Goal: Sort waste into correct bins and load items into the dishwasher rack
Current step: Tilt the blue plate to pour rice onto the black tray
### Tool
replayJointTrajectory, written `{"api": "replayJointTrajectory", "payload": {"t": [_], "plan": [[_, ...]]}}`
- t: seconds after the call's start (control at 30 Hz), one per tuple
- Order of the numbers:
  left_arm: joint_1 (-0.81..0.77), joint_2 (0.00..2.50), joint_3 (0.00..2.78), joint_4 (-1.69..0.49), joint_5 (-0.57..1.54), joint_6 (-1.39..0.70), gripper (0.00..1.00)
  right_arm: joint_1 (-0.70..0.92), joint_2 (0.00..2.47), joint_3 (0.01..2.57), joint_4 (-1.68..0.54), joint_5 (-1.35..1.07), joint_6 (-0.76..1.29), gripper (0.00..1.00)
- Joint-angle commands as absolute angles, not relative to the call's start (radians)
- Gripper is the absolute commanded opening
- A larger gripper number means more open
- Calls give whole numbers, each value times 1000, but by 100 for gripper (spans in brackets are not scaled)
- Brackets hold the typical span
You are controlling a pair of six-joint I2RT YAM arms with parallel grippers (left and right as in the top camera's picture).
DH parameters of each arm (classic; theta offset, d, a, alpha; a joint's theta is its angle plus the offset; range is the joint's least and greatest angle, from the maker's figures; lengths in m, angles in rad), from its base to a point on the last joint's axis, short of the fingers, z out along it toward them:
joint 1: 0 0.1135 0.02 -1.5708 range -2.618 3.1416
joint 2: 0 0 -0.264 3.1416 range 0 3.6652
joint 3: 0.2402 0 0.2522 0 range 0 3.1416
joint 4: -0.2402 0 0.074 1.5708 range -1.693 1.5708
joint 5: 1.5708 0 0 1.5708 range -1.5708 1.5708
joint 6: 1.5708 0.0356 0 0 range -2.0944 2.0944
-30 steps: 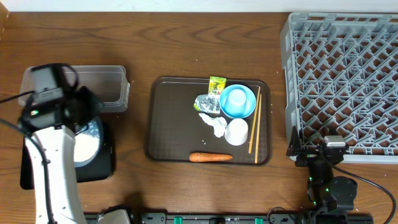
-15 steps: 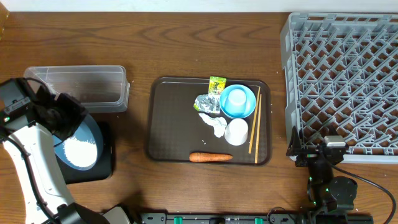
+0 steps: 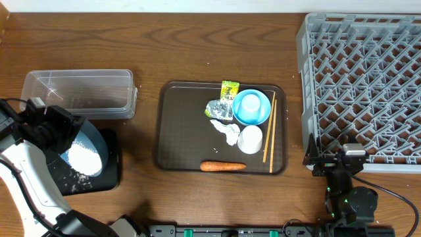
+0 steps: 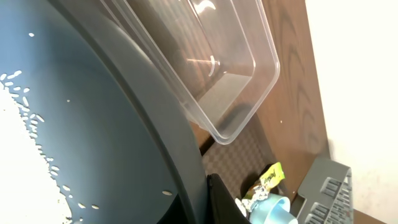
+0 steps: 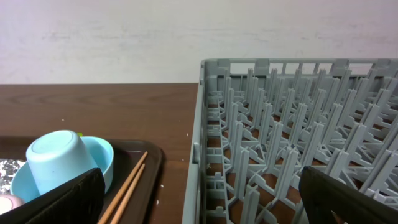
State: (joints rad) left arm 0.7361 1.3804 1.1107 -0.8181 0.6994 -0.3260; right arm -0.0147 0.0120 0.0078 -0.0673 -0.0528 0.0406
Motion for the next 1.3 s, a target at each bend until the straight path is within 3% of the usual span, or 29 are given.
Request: {"api": "replayJointTrajectory", "payload": {"t": [0.0, 0.57, 1.27], "plan": [[741, 1378, 1111, -804, 746, -307, 6, -15, 5, 6, -71, -53, 47, 99], [744, 1385, 1102, -747, 789, -311, 6, -15, 5, 6, -71, -53, 47, 99], [878, 1386, 1101, -795, 968, -262, 6, -15, 5, 6, -71, -53, 47, 99]]}}
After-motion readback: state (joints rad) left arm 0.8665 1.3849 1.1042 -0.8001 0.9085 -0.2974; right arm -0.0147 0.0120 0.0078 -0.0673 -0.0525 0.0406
